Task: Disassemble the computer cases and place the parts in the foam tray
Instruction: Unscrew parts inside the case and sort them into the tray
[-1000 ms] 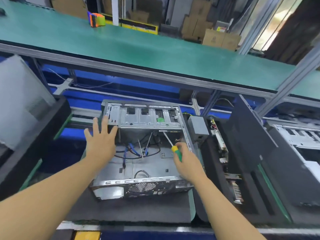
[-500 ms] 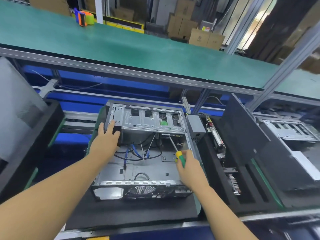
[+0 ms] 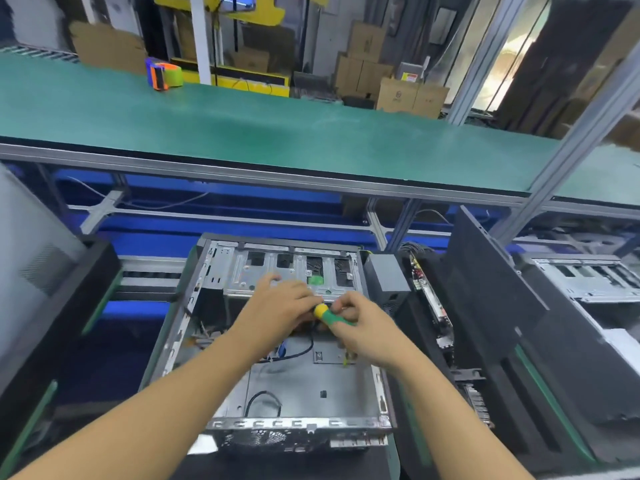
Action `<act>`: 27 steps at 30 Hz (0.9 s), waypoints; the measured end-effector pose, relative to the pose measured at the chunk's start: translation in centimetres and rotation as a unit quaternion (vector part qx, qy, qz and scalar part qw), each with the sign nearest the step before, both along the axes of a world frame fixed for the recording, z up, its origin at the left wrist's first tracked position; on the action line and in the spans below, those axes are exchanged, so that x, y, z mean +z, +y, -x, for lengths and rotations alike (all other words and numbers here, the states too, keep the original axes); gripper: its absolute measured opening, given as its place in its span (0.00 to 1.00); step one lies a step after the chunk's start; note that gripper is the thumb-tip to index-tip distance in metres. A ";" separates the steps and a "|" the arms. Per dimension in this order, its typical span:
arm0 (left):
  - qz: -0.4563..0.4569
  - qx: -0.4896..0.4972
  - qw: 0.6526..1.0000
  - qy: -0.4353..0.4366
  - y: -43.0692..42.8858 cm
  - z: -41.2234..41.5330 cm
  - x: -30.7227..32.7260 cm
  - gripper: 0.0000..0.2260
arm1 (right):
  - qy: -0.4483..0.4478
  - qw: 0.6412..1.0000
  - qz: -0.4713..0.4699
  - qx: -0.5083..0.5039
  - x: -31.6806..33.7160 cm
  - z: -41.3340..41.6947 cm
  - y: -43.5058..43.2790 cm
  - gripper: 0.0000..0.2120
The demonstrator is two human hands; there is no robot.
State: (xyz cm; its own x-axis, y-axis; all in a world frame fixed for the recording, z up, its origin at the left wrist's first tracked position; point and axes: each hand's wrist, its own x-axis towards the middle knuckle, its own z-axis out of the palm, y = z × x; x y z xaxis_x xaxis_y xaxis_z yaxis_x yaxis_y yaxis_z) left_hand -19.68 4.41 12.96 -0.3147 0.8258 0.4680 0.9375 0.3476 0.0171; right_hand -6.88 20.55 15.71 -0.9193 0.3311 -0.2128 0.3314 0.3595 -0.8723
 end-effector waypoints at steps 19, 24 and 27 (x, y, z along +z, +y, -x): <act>0.016 0.188 0.914 -0.359 6.7 8.6 -3.7 0.20 | 0.204 0.975 -0.089 -0.002 1.0 13.2 9.4 0.08; -0.047 0.189 0.922 -0.335 7.3 9.5 -5.4 0.06 | 0.179 0.978 -0.105 -0.009 0.0 14.1 8.7 0.08; -0.068 0.188 0.922 -0.330 7.3 9.6 -5.8 0.05 | 0.185 0.975 -0.125 -0.015 0.2 14.4 8.2 0.09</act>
State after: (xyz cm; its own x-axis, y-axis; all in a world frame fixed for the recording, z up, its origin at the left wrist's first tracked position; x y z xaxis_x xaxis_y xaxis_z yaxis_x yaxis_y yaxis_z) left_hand -29.29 11.66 7.19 -0.8202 0.5482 0.1635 0.5209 0.5977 0.6094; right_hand -21.25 28.72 15.92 -0.9071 0.3571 0.2230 0.0234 0.5718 -0.8201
